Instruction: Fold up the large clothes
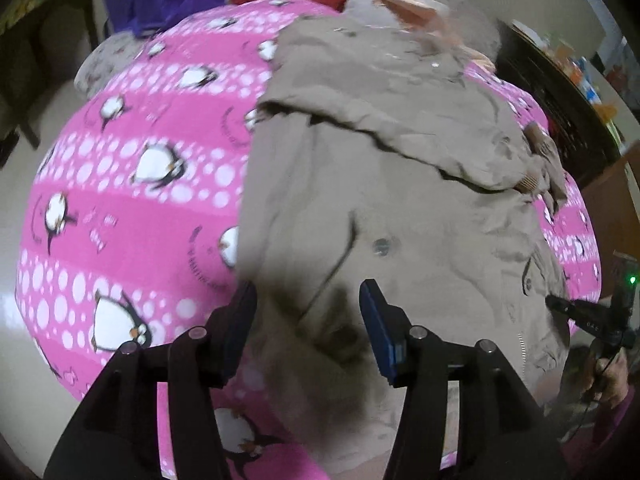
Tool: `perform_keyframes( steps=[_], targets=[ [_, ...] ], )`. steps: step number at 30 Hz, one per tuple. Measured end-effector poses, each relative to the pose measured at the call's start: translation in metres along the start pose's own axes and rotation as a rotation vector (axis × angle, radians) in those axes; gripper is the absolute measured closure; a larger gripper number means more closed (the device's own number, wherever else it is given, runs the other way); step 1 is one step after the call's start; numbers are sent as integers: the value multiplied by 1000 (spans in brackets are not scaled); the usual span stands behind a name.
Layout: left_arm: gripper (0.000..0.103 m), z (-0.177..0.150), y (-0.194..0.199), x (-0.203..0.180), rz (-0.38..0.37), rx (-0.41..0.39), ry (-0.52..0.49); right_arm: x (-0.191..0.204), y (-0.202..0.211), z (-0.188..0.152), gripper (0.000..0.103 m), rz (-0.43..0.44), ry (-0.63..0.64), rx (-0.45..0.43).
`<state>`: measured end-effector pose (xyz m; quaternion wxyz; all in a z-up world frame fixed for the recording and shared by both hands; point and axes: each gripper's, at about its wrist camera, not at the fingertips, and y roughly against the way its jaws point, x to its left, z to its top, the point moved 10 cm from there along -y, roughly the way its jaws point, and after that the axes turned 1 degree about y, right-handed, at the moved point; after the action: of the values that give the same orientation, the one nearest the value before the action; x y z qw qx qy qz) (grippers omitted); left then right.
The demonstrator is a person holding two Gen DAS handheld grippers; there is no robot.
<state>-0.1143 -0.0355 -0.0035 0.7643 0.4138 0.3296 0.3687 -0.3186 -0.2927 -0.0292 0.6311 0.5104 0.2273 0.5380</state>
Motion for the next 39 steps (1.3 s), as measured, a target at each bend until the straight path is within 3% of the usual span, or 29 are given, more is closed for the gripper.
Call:
perform_keyframes(
  steps=[5, 7, 9, 11, 14, 18, 20, 25, 26, 28, 30, 31, 33, 36, 39],
  targets=[
    [42, 11, 0, -18, 17, -71, -55, -25, 18, 0, 101, -149, 50, 5],
    [42, 13, -6, -22, 30, -60, -67, -36, 8, -9, 100, -107, -15, 48],
    [42, 17, -12, -27, 39, -48, -78, -37, 12, -7, 91, -69, -53, 41],
    [41, 25, -15, -34, 43, -57, -95, -41, 32, 6, 71, -91, -66, -12],
    [35, 40, -19, -48, 47, -86, -129, -37, 70, 51, 37, -95, -65, -159],
    [35, 69, -35, -66, 64, -107, -156, -11, 68, 111, 34, -55, -27, -241],
    [35, 81, -41, -71, 75, -120, -160, -4, 53, 149, 27, -59, -23, -278],
    [35, 113, -62, -75, 119, -124, -158, 27, -9, 212, 26, -76, 85, -179],
    [35, 117, -66, -74, 130, -124, -154, 30, -21, 219, 26, -93, 123, -160],
    [35, 125, -73, -70, 151, -130, -150, 29, -58, 229, 31, -209, 232, -98],
    [35, 131, -79, -64, 167, -123, -140, 20, -78, 225, 80, -261, 289, -62],
    [35, 134, -82, -62, 166, -120, -131, 16, -85, 222, 96, -252, 300, -50],
    [35, 137, -85, -59, 160, -121, -113, 15, -79, 223, 97, -211, 295, -96],
    [35, 143, -88, -57, 157, -124, -83, 24, -49, 241, 100, -255, 346, -198],
    [35, 150, -91, -63, 149, -140, -63, 25, -29, 266, 102, -264, 318, -279]
  ],
)
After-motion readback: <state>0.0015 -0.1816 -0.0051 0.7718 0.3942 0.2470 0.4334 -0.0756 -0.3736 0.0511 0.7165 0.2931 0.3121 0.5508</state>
